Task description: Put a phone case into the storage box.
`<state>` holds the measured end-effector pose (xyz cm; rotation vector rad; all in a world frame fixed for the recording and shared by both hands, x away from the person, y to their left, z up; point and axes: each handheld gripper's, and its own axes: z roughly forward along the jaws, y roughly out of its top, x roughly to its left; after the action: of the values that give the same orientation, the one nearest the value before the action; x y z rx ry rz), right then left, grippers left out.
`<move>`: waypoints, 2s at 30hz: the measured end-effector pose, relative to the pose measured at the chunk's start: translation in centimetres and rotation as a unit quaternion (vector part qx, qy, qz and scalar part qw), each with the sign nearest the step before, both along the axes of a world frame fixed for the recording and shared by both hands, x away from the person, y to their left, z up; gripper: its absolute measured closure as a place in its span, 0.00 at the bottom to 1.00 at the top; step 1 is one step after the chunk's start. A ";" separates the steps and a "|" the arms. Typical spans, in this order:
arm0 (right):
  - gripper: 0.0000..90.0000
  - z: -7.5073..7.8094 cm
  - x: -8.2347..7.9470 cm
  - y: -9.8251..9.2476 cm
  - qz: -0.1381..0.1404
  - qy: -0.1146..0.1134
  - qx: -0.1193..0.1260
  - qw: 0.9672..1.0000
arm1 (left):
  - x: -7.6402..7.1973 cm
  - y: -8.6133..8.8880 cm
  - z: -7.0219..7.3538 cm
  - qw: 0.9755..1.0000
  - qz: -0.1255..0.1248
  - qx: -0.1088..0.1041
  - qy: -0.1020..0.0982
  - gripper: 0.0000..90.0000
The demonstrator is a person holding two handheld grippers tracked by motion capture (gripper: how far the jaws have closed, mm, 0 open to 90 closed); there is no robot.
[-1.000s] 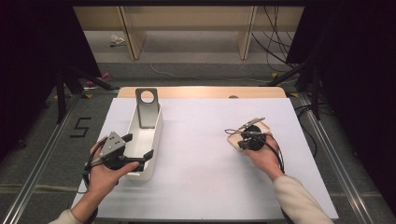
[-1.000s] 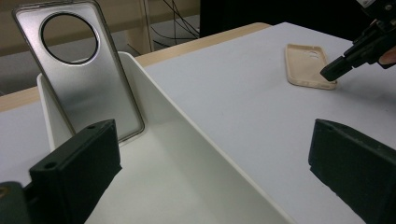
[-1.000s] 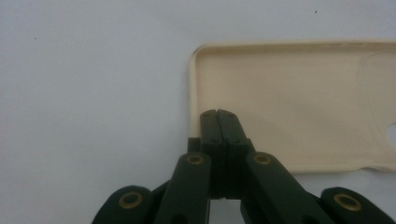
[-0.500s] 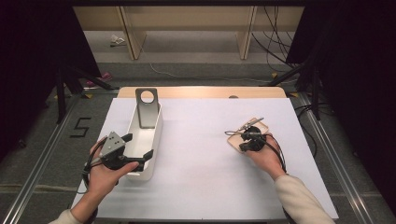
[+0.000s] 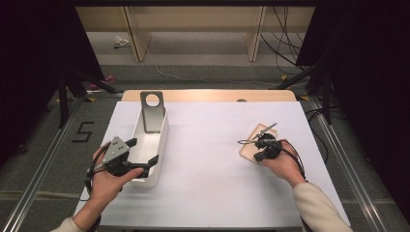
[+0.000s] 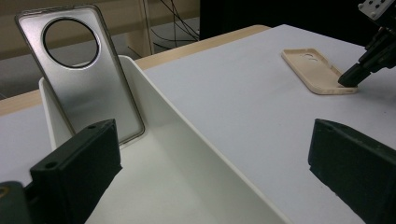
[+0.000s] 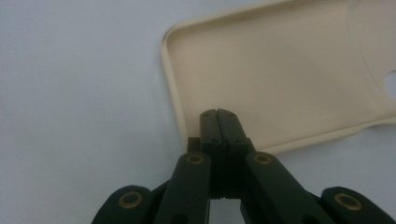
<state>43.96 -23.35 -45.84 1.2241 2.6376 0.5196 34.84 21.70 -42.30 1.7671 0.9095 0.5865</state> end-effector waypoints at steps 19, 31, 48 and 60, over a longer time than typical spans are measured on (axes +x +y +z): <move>1.00 0.4 -0.4 -2.9 0.005 0.012 -0.037 0.999 | 0.0 0.0 -0.1 1.000 -0.002 0.001 0.001 0.02; 1.00 0.5 -0.3 -4.1 0.007 0.009 -0.051 0.999 | -0.1 -0.1 0.0 1.000 -0.004 0.003 0.001 0.02; 1.00 0.5 -0.3 -4.8 0.014 0.007 -0.066 0.998 | -0.1 -0.1 0.0 1.000 -0.003 0.004 -0.001 0.02; 1.00 0.5 -0.3 -4.9 0.018 0.005 -0.071 0.997 | -0.1 -0.1 0.0 1.000 -0.004 0.004 -0.001 0.02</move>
<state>43.62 -28.24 -45.31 1.1407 2.6582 0.3257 34.72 21.57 -42.26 1.7766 0.9006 0.5876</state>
